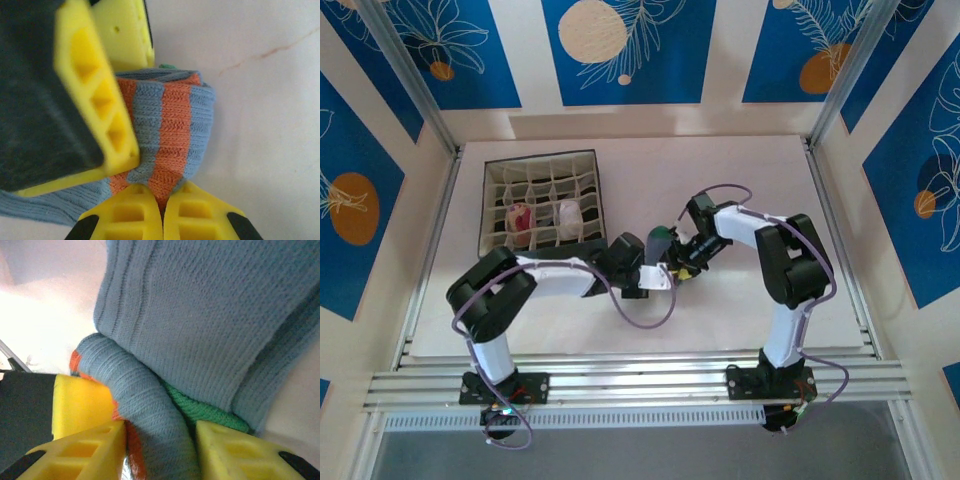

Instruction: Roll the socks

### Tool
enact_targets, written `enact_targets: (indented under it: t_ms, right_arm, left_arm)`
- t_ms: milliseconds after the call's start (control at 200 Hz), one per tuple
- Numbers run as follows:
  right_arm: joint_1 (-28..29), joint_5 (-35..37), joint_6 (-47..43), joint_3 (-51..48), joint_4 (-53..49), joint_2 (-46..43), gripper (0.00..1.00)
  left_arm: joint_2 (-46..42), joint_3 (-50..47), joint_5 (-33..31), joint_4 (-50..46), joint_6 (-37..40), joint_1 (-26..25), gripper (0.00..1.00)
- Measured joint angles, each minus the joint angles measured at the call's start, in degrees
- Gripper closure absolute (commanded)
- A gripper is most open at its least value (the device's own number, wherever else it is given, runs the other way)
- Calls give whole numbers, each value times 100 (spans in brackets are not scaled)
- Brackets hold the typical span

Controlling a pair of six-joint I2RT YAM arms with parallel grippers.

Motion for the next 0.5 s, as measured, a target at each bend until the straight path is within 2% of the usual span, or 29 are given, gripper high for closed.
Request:
enact_targets:
  t_ms: [195, 340, 500]
  right_arm:
    - [-157, 225, 22, -131, 168, -225, 55]
    - [-168, 232, 151, -352, 463, -337, 55]
    - [-201, 127, 286, -629, 837, -514, 54]
  left_arm:
    - [616, 1215, 846, -1357, -520, 210, 100]
    - [765, 1513, 1357, -1838, -898, 400, 100]
    - [951, 1716, 2210, -2277, -1386, 726, 100]
